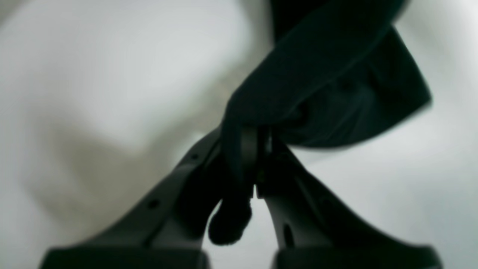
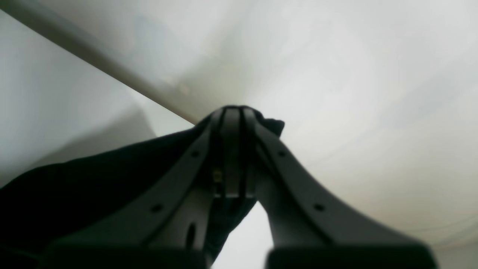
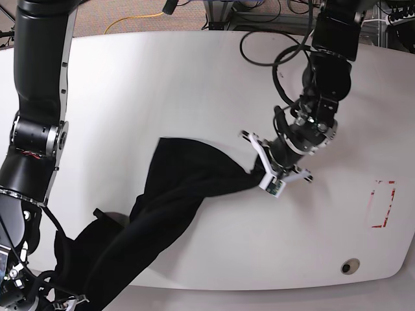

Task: Fold the T-shirt properly
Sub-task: 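Pull the shirt taut between both grippers, lifting it off the table, then lay the held shirt flat, dragging it back toward the robot with both grippers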

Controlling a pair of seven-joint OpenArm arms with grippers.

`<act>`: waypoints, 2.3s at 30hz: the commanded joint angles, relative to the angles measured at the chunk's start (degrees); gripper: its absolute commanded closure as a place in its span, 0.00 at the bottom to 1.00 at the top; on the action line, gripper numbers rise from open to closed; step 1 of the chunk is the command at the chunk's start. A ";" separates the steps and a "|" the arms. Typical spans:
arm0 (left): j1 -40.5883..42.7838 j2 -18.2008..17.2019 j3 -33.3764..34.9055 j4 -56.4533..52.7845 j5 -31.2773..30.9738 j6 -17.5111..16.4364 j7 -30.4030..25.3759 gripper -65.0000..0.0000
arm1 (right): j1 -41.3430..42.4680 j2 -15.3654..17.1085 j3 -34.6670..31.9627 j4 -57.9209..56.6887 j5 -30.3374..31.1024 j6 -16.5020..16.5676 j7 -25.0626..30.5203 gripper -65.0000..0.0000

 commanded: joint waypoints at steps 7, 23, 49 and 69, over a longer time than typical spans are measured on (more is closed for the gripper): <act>-6.61 -3.99 -9.52 4.46 -0.87 -0.28 -2.05 1.00 | 6.34 0.40 0.05 -2.46 0.23 -0.28 2.17 1.00; -29.65 -7.24 -23.23 10.26 -0.61 -6.70 10.34 1.00 | 8.89 2.42 0.05 0.35 0.41 1.30 1.82 1.00; -4.77 -6.80 -25.78 15.09 -1.05 -7.75 14.65 1.00 | -26.27 3.22 14.56 14.50 8.49 1.65 -6.36 1.00; 25.65 -6.80 -27.54 18.43 -1.14 -7.75 14.39 1.00 | -61.26 0.05 32.05 25.58 23.00 1.30 -14.00 1.00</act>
